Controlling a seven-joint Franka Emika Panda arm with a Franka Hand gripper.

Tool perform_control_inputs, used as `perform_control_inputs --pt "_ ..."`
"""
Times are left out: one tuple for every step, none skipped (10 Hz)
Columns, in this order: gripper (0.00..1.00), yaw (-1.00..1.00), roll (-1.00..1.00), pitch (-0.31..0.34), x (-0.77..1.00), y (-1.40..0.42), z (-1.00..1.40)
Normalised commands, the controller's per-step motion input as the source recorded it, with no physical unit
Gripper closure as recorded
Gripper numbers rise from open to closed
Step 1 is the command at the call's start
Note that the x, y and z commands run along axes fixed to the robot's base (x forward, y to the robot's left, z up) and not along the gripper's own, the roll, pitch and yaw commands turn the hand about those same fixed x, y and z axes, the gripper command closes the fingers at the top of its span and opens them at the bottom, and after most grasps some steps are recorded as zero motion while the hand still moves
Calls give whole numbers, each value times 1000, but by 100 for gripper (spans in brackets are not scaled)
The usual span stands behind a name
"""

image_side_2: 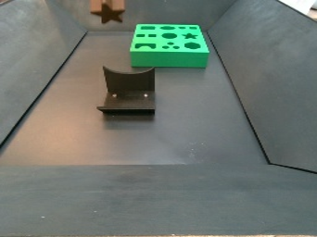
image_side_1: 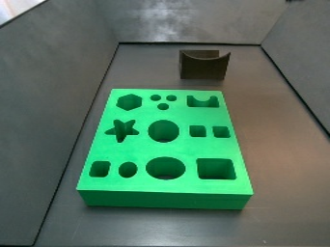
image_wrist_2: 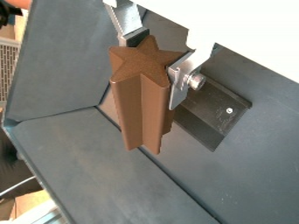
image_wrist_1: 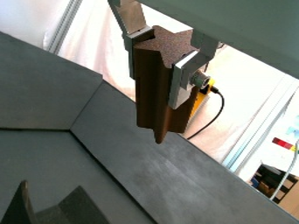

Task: Pick up the star object. Move up. Place the star object on the fixture. Regrasp the star object. Move to above the board. Insert the star object.
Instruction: Move to above the board.

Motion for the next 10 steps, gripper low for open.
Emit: perform_control_inputs --pt "100 -19 -1000 -11 -670 -1000 382" --pt "100 -22 -1000 -24 -678 -1000 402" --pt "100 -24 -1000 -43 -724 -1000 420" --pt "100 -27 -1000 -51 -740 -1000 406" --pt "100 -32 -1000 -51 -744 -1000 413" --pt "100 -35 -1000 -49 -757 -1000 419" --pt "100 -39 -1000 -53 -783 -1000 421" --pt "100 -41 -1000 -57 -816 -1000 426" --pt "100 -43 -1000 -63 -551 -617 271" --pt "100 -45 -1000 -64 -348 -347 156"
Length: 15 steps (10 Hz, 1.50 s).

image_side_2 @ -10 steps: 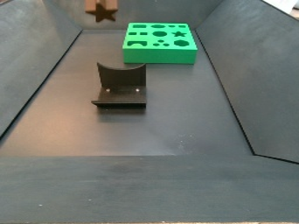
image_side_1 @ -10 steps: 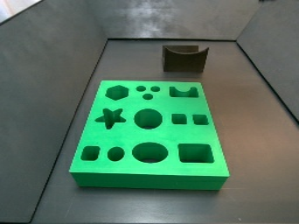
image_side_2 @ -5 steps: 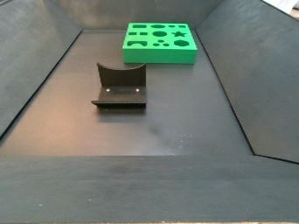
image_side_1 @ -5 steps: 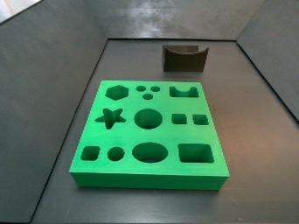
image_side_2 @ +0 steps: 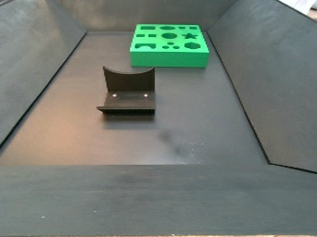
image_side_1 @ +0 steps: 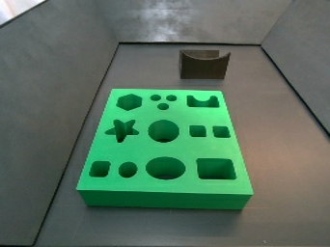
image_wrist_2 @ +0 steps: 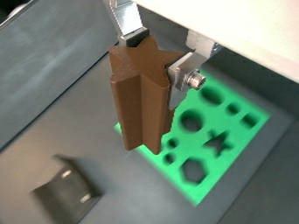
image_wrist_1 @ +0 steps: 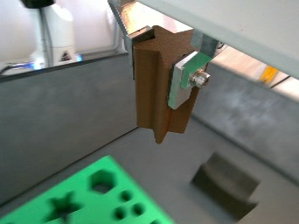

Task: Pick up the star object. Move up. Place the star object on the fixture. Regrasp the star object. Move to above the board. Insert the star object.
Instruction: Move to above the board, then insert the star object.

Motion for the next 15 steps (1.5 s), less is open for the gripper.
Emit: perform_control_inputs --pt "100 -41 -1000 -52 -178 -145 64" --pt "100 -35 -771 -42 -120 -82 47" --pt "100 -23 -534 -40 -90 -46 25" --pt "100 -17 -355 -36 -67 -25 12" --pt "100 -10 -212 -24 -45 -2 12" --pt "100 0 0 0 0 -66 0" --pt "100 -66 10 -36 -200 0 -34" --pt "100 -183 9 0 -3 -120 -371" --pt "100 -454 0 -10 -100 -186 -597" --pt "100 -414 0 -63 -94 -257 -669" --pt "100 -266 -1 -203 -134 -274 -691" --pt "100 -114 0 -260 -166 -266 -646" --pt "100 -214 0 -179 -140 -300 -651" --pt "100 -554 -4 -120 -191 -257 -634" --pt "100 -820 -39 -16 -94 -169 -614"
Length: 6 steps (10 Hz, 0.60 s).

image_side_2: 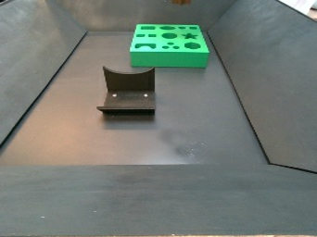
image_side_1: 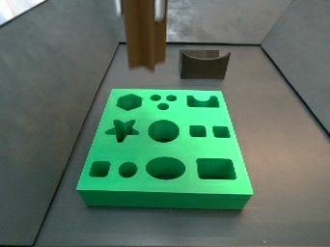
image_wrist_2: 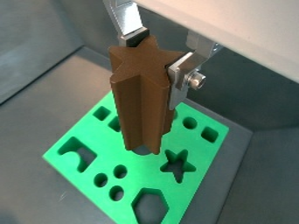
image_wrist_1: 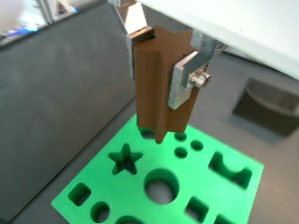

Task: Pick up the star object. Move up. Place the star object on the fixture. Regrasp the star object. Move to above the board. Insert the star object.
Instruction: Insert the star object.

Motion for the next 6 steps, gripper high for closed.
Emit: perform_control_inputs --pt "100 -871 -59 0 -14 -134 -551" --pt "100 -894 -73 -14 -3 -114 -489" --pt "100 -883 -89 0 0 -120 -414" --pt "100 -357 0 0 0 0 0" --pt "100 0 0 0 -17 0 -134" --pt "100 -34 36 -54 -386 0 -340"
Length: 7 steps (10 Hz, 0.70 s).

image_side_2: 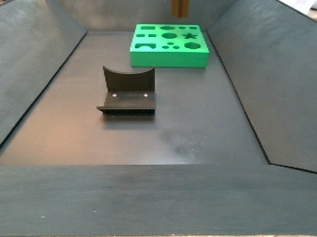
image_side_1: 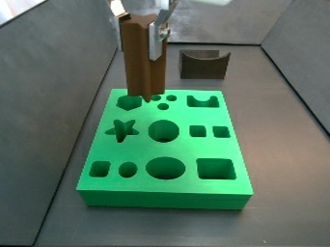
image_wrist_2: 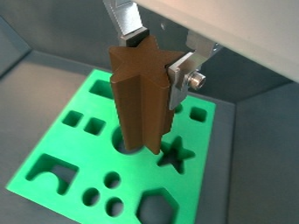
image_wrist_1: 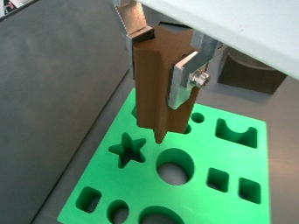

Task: Pick up the star object. Move up. Place the star object on the fixture. Regrasp the star object. Move to above the board. Insert the star object.
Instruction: Insert the star object.

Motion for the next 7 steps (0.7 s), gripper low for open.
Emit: perform_control_inputs --pt "100 -106 64 -34 -506 -43 -531" --pt "100 -114 33 -24 -394 -63 -546" --pt "100 -57 -50 -44 -189 0 -229" --pt "100 0 0 0 0 0 -106" --pt "100 -6 0 0 -43 -37 -269" --pt "100 -86 0 0 0 -86 -354" --pt "100 -143 14 0 -66 -46 -377"
